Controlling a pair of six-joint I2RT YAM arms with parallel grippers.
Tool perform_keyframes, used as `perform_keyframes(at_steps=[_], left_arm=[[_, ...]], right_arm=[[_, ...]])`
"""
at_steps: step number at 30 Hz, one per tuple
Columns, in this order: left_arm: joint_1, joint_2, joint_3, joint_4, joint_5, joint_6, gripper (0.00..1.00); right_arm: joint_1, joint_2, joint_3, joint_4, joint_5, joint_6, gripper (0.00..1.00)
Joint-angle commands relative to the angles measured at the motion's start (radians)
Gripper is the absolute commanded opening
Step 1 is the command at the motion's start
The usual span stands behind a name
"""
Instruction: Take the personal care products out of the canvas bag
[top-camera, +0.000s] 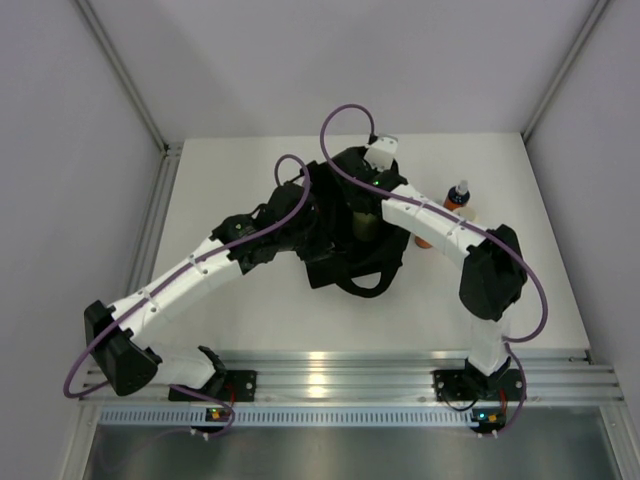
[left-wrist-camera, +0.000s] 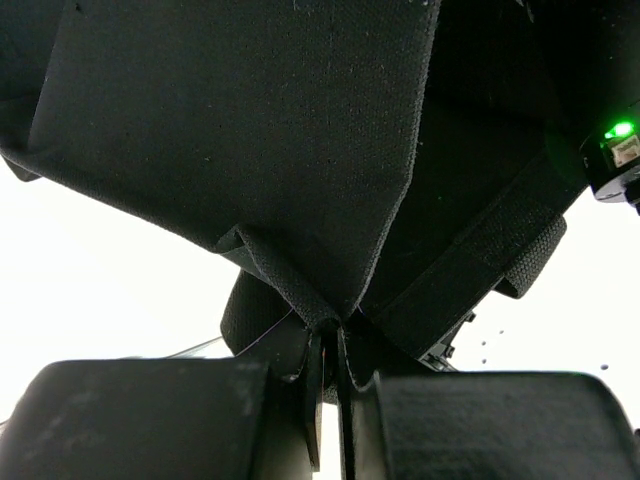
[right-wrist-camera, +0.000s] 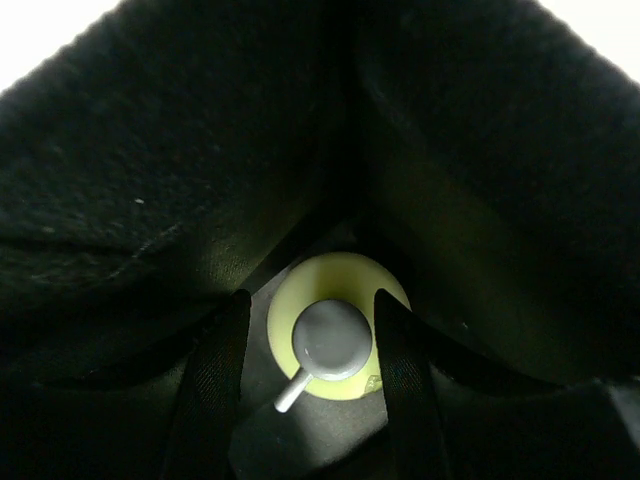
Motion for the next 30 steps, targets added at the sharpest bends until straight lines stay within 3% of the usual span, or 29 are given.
perform_keyframes(at_steps=[1,11,24,30], left_arm=[[-0.001,-0.005,0.032,0.015,0.026,0.025,0.0],[-0.001,-0.018,0.012,0.015,0.02,0.016,0.0],[-0.001,-0.021,0.006,0.015,0.019,0.011,0.0],[-0.001,-0.019,0.008,0.014,0.015,0.013,0.0]], right_arm=[[-0.018,0.012,-0.003,-0.032,0.021,0.051,0.52],[-0.02,0.027,-0.058,-0.03,-0.022,0.093,0.55],[-0.035,0.064,-0.058,-0.032,-0.088,0.105,0.5],[-0.035,0.051,-0.067,-0.03,-0.097,0.11,0.29]])
